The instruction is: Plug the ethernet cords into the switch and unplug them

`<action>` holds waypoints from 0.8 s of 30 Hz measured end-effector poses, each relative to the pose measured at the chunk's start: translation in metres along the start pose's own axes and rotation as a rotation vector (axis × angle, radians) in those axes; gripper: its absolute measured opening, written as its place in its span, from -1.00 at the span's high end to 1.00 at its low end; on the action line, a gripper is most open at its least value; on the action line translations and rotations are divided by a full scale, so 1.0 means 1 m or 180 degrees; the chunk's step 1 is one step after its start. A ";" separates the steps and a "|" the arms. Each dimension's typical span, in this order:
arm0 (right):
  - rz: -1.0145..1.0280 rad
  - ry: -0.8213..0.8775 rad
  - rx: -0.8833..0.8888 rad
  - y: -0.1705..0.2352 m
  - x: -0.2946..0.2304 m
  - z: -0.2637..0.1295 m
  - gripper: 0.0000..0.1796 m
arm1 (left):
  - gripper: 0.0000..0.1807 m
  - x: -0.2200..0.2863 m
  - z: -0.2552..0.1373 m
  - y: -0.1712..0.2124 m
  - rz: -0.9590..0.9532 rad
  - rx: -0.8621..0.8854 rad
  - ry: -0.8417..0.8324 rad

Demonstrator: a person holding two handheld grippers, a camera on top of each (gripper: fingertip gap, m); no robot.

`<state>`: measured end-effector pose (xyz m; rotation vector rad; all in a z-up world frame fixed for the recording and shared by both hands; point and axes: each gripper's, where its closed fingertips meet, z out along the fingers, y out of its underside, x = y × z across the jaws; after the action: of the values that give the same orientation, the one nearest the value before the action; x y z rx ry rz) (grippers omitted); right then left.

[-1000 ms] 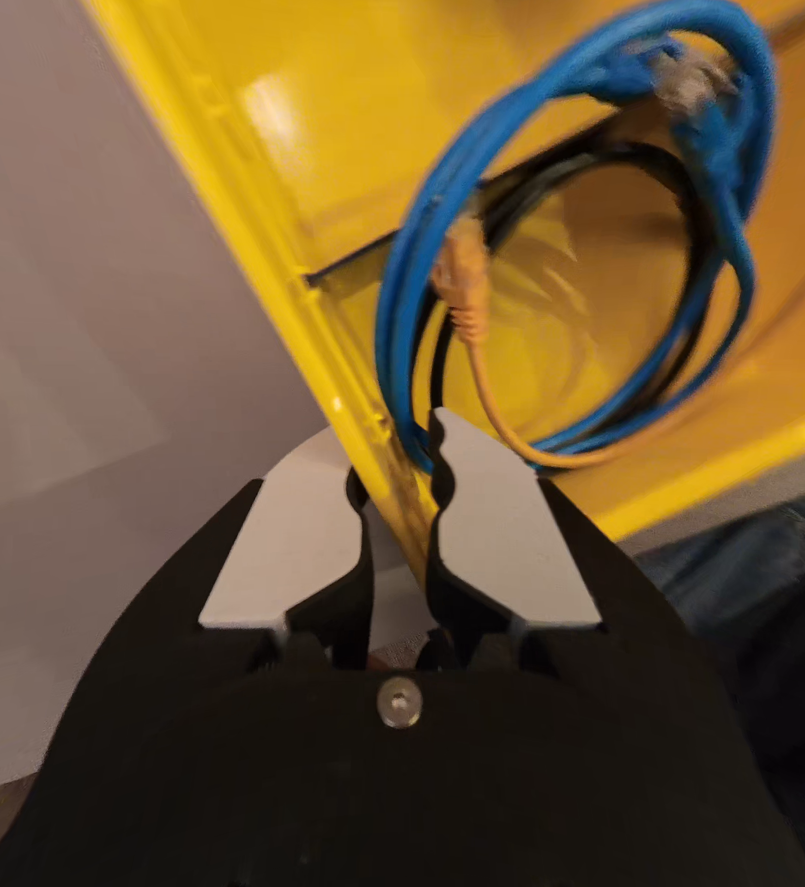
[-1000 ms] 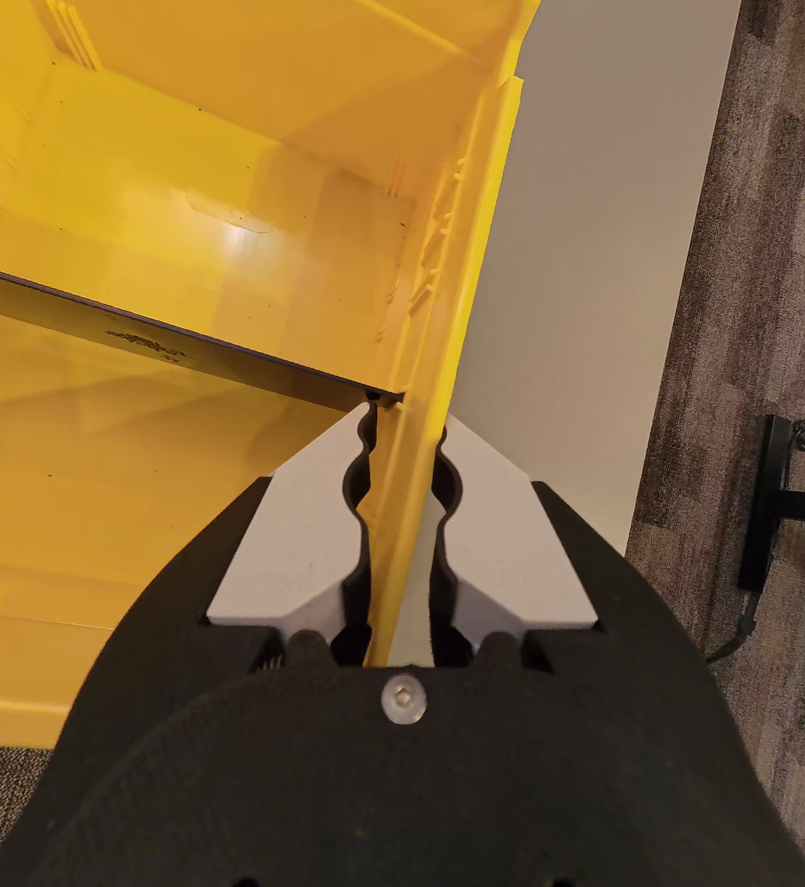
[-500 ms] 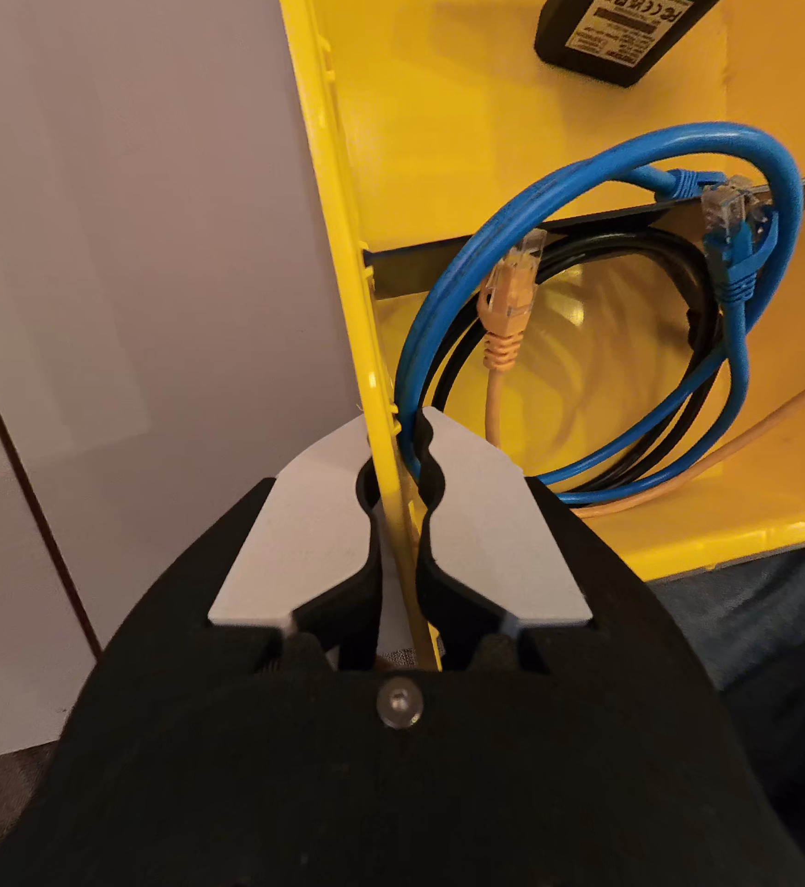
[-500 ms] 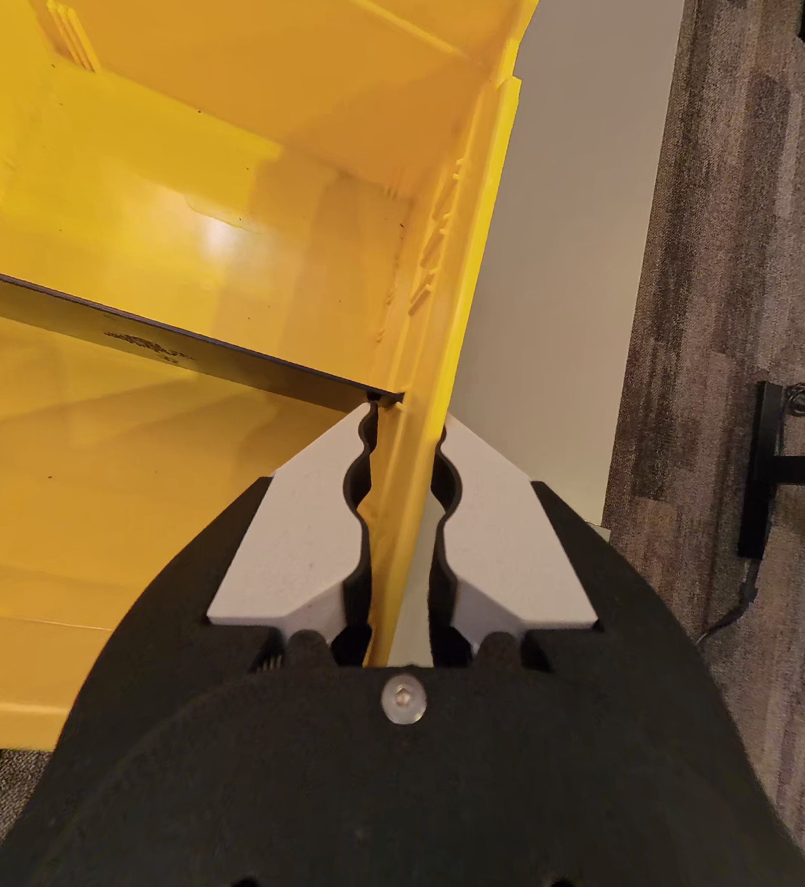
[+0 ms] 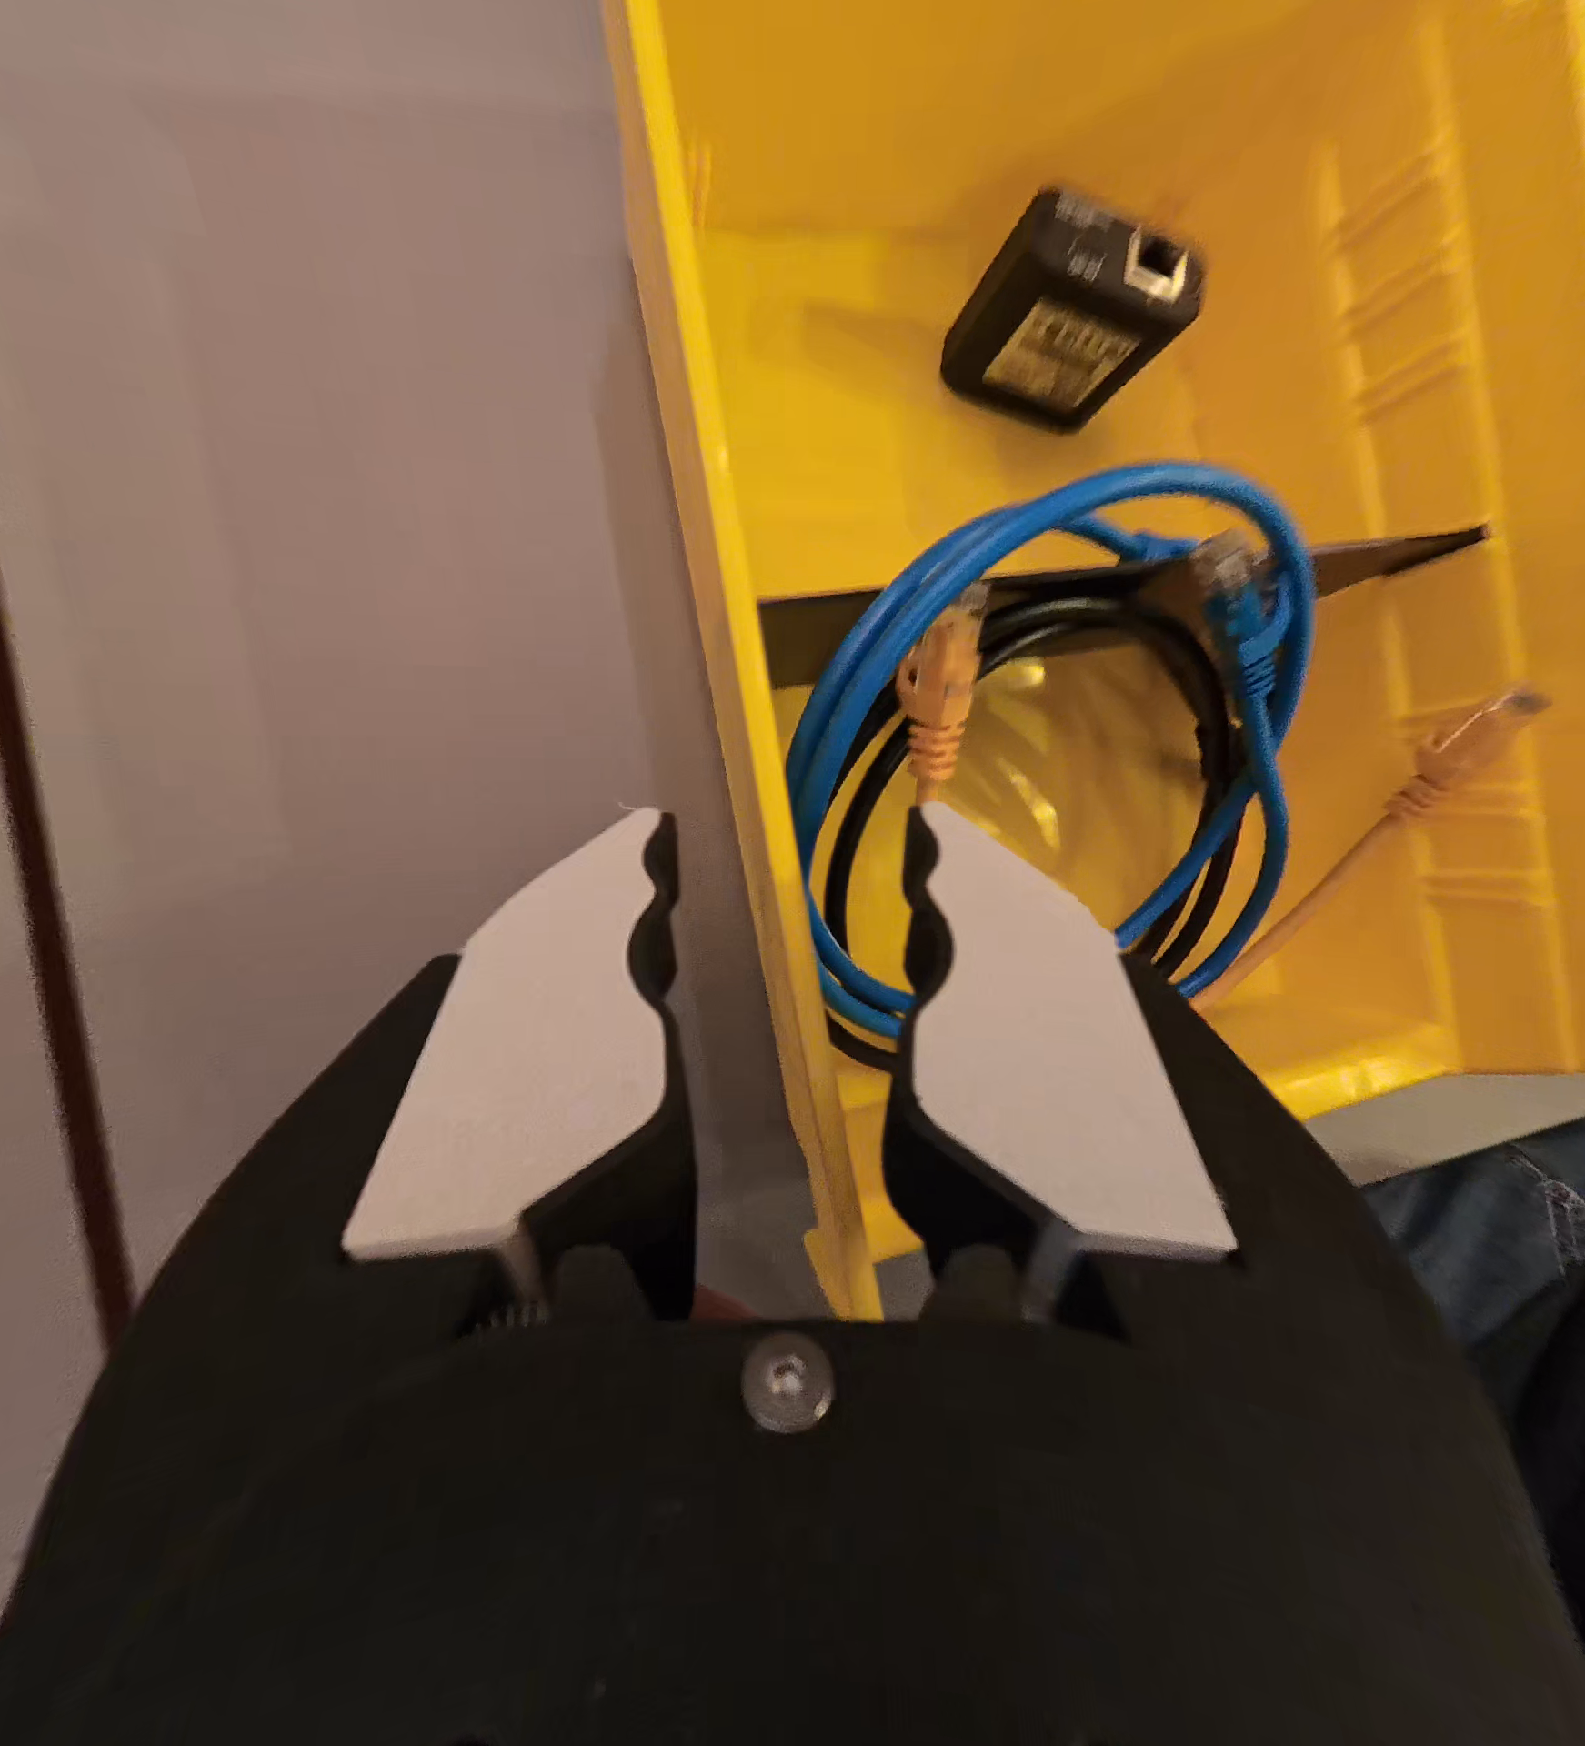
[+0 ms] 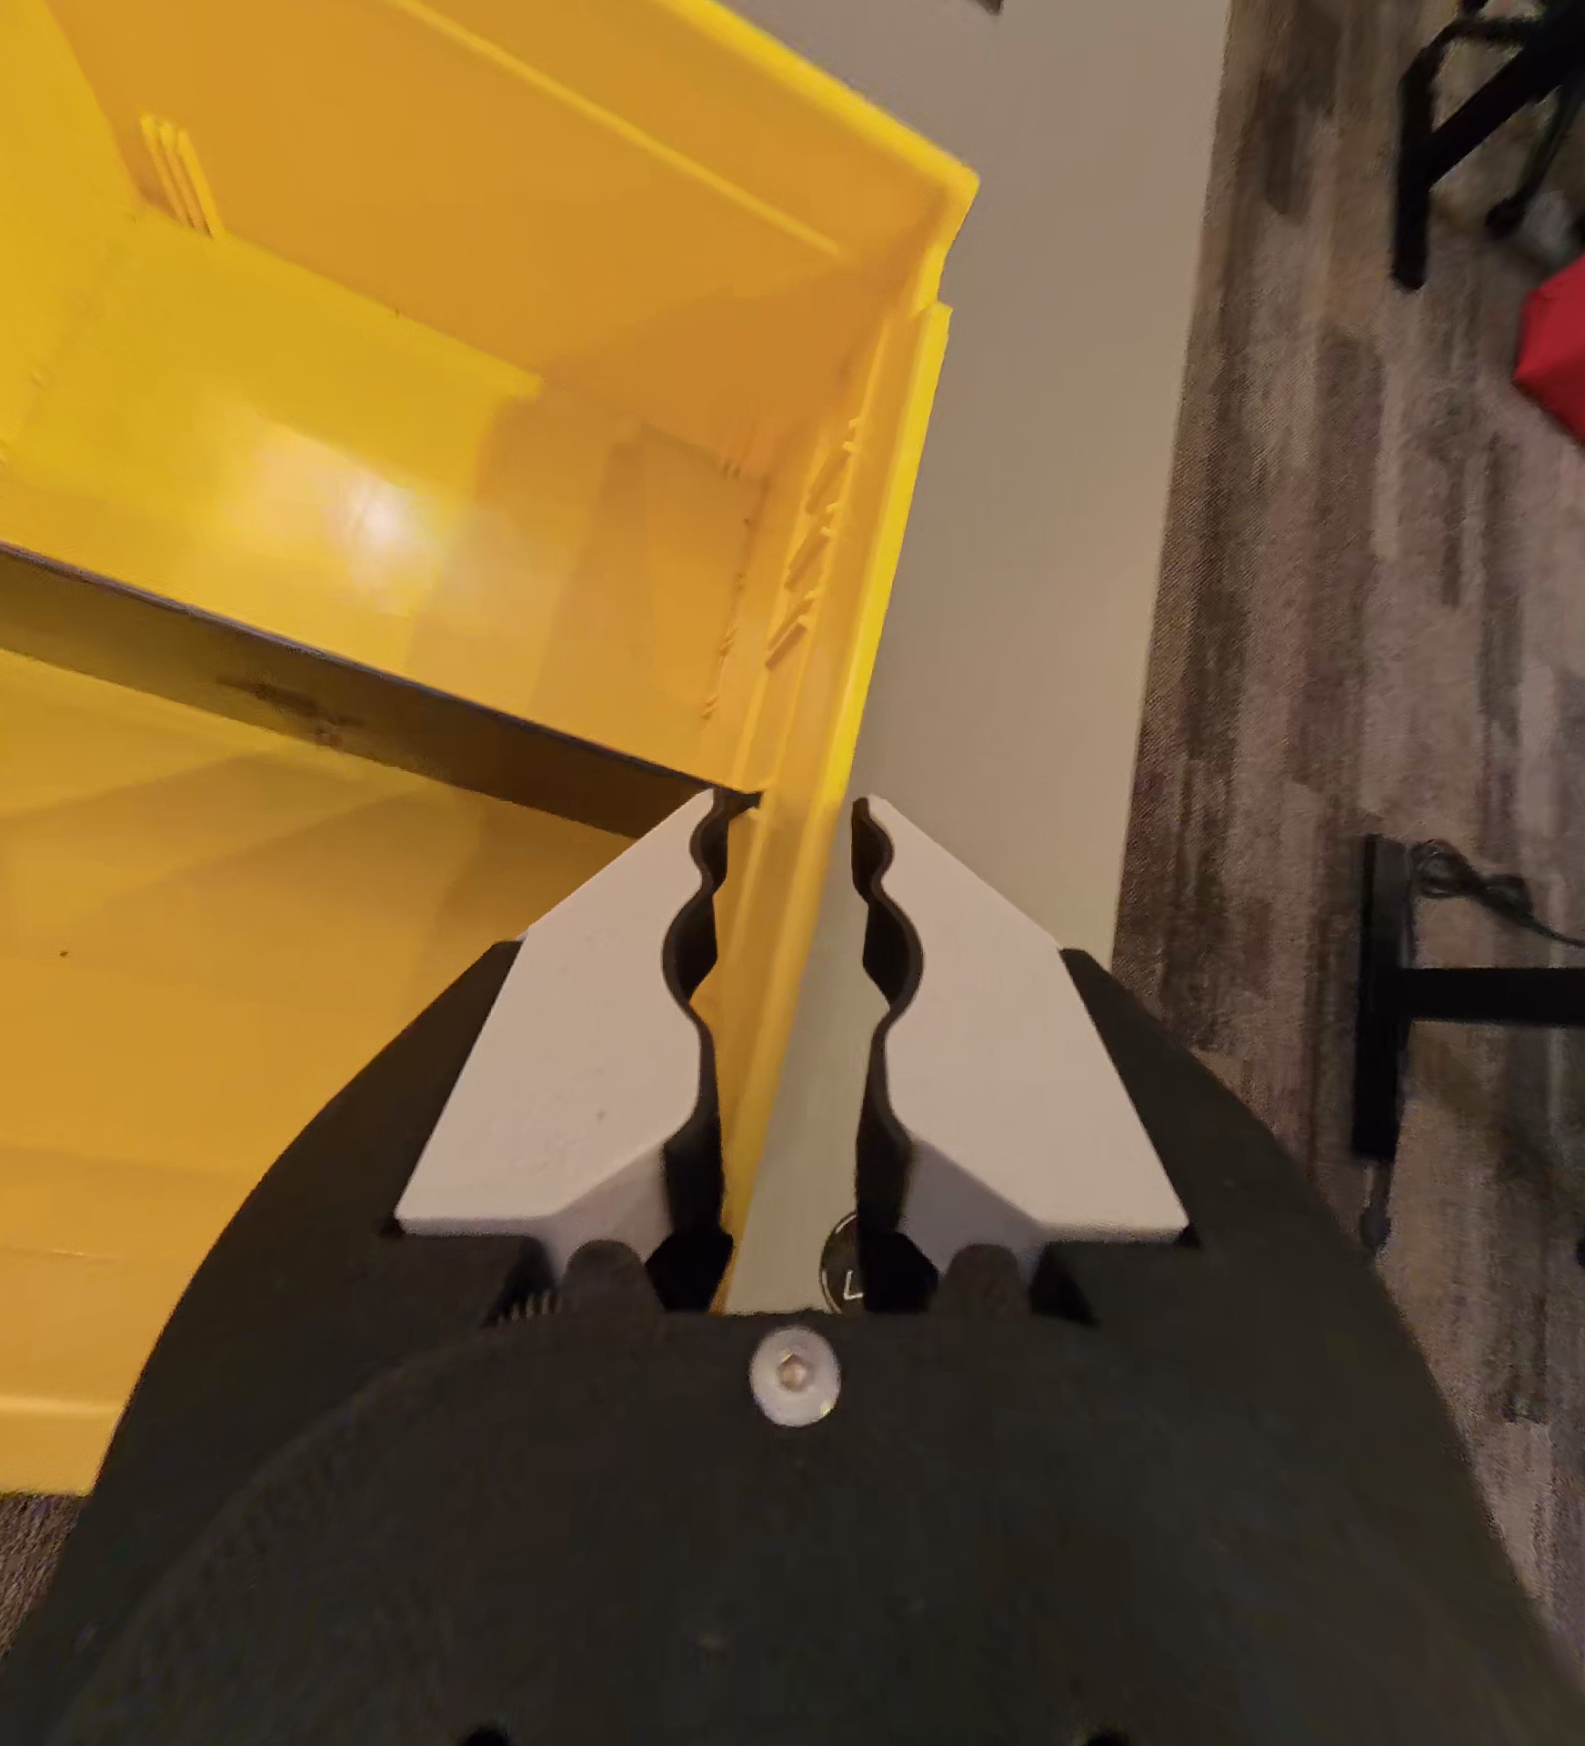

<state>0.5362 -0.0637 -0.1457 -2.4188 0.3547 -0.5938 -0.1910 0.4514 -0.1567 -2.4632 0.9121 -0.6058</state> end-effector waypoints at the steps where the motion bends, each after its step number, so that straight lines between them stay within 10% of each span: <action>1: -0.0021 0.0097 0.0083 -0.005 0.004 -0.005 0.71 | 0.44 0.001 -0.008 -0.009 0.0156 0.0145 -0.0072; 7: -0.0313 0.0647 0.0630 -0.052 0.011 -0.051 0.69 | 0.35 0.061 -0.026 -0.073 0.1706 0.0447 -0.0289; 13: -0.0609 0.0496 0.1139 -0.104 -0.041 -0.085 0.71 | 0.35 0.105 0.039 -0.097 0.3424 -0.0452 -0.0440; 24: -0.1039 -0.0059 0.1583 -0.153 -0.133 -0.101 0.72 | 0.50 0.086 0.127 -0.091 0.4378 -0.1909 -0.0403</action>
<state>0.3877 0.0548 -0.0222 -2.0041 -0.1869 -0.7034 -0.0190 0.4867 -0.1886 -1.5516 2.5336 0.3579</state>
